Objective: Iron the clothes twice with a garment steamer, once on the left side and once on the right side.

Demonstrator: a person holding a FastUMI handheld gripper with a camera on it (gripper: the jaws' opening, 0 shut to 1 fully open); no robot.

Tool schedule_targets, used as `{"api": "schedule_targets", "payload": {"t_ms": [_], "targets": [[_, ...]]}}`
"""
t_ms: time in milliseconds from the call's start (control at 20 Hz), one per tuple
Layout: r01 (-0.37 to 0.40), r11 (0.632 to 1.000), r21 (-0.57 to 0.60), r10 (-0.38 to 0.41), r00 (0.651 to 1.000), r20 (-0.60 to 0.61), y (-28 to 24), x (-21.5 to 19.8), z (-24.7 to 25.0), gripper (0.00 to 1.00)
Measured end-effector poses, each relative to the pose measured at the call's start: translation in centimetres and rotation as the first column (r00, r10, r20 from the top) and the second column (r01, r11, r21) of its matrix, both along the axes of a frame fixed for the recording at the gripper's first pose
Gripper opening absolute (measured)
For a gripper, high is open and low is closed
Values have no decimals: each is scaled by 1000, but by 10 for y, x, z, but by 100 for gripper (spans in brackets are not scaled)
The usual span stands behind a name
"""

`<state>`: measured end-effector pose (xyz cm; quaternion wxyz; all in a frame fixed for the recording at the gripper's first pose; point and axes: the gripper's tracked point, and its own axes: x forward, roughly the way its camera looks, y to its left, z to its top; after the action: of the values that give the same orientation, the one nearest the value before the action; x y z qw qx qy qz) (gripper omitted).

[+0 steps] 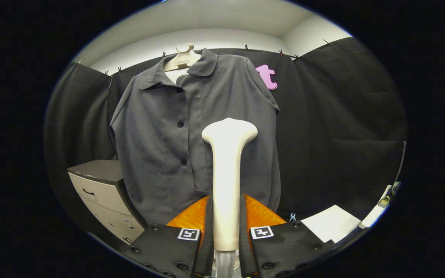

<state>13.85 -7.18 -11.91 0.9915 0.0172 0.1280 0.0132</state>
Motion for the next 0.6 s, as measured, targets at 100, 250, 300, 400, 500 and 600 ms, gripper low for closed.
{"api": "schedule_targets", "payload": {"t_ms": [100,250,300,400,500,600], "targets": [[2,1000,-1,-2,1000,-13,-2,-3,-10,34],[4,1000,-6,-4,1000,-25,-3,-5,-20,34],[4,1000,-10,-5,1000,-29,-4,-7,-24,34],[4,1000,-15,-5,999,-45,-6,-14,-36,34],[4,1000,-5,-5,998,-66,-7,-19,-50,34],[5,1000,2,-5,996,-86,-8,-25,-63,34]]}}
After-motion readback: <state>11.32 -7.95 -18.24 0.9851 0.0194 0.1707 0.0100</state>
